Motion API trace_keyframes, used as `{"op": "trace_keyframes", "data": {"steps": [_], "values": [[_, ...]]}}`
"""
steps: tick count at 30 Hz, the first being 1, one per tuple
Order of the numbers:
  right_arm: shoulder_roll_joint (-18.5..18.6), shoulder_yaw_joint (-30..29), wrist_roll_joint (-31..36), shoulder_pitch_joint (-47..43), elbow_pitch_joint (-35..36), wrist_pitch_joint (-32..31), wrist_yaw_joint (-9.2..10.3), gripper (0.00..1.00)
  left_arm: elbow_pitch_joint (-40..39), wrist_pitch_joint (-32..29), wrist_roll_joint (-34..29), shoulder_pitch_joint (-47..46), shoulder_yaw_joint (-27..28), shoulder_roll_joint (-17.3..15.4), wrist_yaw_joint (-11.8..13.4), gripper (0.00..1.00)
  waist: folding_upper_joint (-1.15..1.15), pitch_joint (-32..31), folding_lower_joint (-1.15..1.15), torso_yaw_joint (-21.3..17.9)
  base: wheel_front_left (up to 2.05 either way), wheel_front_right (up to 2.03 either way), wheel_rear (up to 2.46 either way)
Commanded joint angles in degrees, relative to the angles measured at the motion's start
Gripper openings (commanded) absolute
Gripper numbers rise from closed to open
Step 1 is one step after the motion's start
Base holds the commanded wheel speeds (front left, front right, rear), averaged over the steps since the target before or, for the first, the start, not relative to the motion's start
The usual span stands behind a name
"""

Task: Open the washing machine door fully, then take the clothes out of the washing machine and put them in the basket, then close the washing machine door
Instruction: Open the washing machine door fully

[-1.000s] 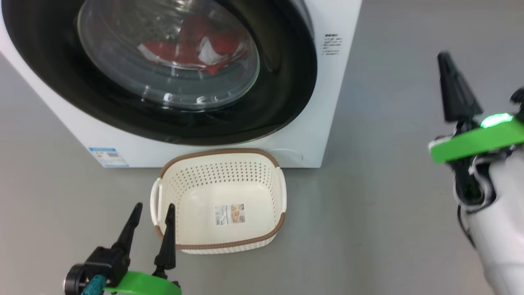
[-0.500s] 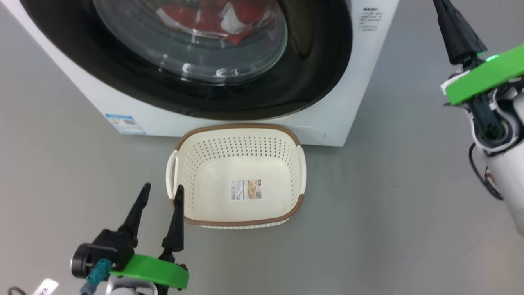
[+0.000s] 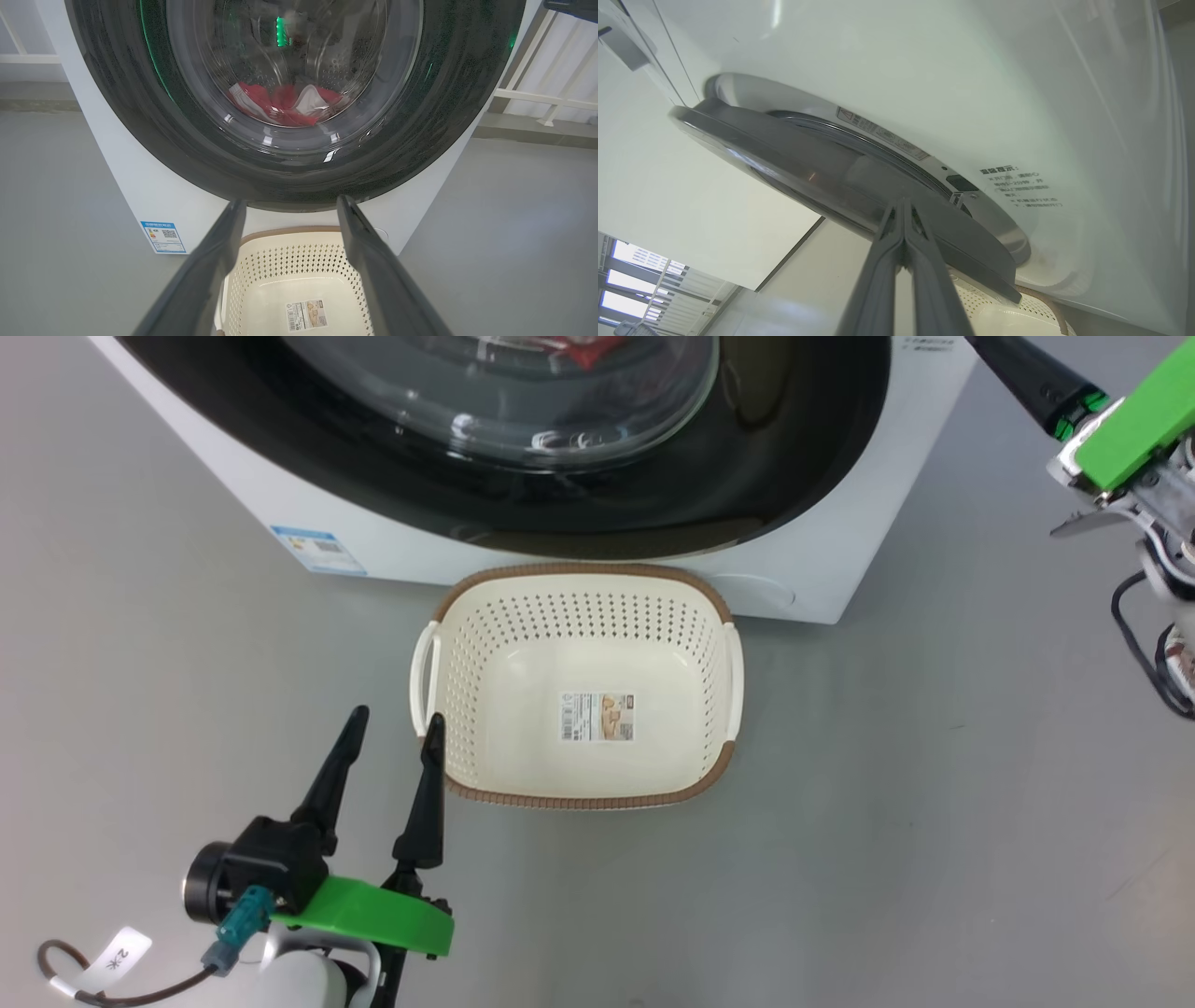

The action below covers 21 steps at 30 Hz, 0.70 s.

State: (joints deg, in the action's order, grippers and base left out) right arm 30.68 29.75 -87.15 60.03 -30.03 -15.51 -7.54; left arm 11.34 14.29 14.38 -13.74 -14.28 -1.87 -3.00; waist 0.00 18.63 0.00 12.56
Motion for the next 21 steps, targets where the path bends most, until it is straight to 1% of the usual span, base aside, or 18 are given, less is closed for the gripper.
{"op": "trace_keyframes", "data": {"steps": [1,7,12,17,21], "values": [[0.2,0.3,-1.3,1.2,0.7,-1.4,0.05,0.0,-1.4,0.7,0.8,-1.3,1.6,-1.0,0.8,1.0,0.0,1.2,0.0,0.9,0.0,0.0,0.0],[-0.8,-1.8,-6.4,4.0,-2.1,-6.5,0.05,0.0,-2.2,0.7,1.6,-1.6,0.1,-1.0,1.4,1.0,0.0,3.0,0.0,1.8,0.0,0.0,0.0],[-1.7,-3.4,-9.4,5.6,-5.0,-10.8,0.05,0.0,-2.5,0.7,2.0,-1.7,-0.9,-1.0,1.7,1.0,0.0,3.7,0.0,2.7,0.0,0.0,0.0],[-2.7,-4.5,-10.8,8.1,-7.7,-13.8,0.05,0.0,-3.1,0.7,2.4,-2.0,-1.6,-1.0,2.0,1.0,0.0,4.8,0.0,3.3,0.0,0.0,0.0],[-3.3,-5.1,-11.1,9.6,-9.1,-15.0,0.05,0.0,-3.3,0.7,2.8,-2.4,-2.3,-1.0,2.2,1.0,0.0,5.3,0.0,3.7,0.0,0.0,0.0]]}}
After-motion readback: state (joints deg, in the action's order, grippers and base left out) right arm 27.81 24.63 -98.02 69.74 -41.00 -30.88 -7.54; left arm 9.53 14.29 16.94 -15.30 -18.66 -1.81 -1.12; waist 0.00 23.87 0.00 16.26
